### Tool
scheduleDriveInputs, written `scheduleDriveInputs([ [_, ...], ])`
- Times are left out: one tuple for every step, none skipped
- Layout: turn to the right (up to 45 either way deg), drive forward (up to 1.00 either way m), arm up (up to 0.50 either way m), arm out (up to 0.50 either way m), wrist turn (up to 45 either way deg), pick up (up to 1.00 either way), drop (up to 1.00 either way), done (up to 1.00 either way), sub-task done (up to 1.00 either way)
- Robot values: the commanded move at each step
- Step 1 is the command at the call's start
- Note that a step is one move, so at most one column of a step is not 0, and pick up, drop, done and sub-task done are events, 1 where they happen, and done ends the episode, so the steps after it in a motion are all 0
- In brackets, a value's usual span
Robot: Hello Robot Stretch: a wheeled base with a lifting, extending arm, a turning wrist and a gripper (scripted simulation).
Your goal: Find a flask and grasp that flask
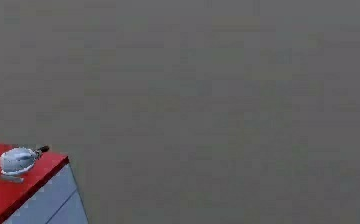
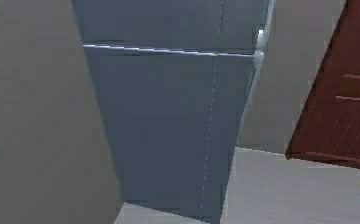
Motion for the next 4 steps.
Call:
scheduleDriveInputs([
  [-45.0, 0.0, 0.0, 0.0, 0.0, 0.0, 0.0, 0.0, 0.0],
  [-45.0, 0.0, 0.0, 0.0, 0.0, 0.0, 0.0, 0.0, 0.0],
  [-39.0, 0.0, 0.0, 0.0, 0.0, 0.0, 0.0, 0.0, 0.0],
  [0.0, 0.0, 0.5, 0.0, 0.0, 0.0, 0.0, 0.0, 0.0],
])
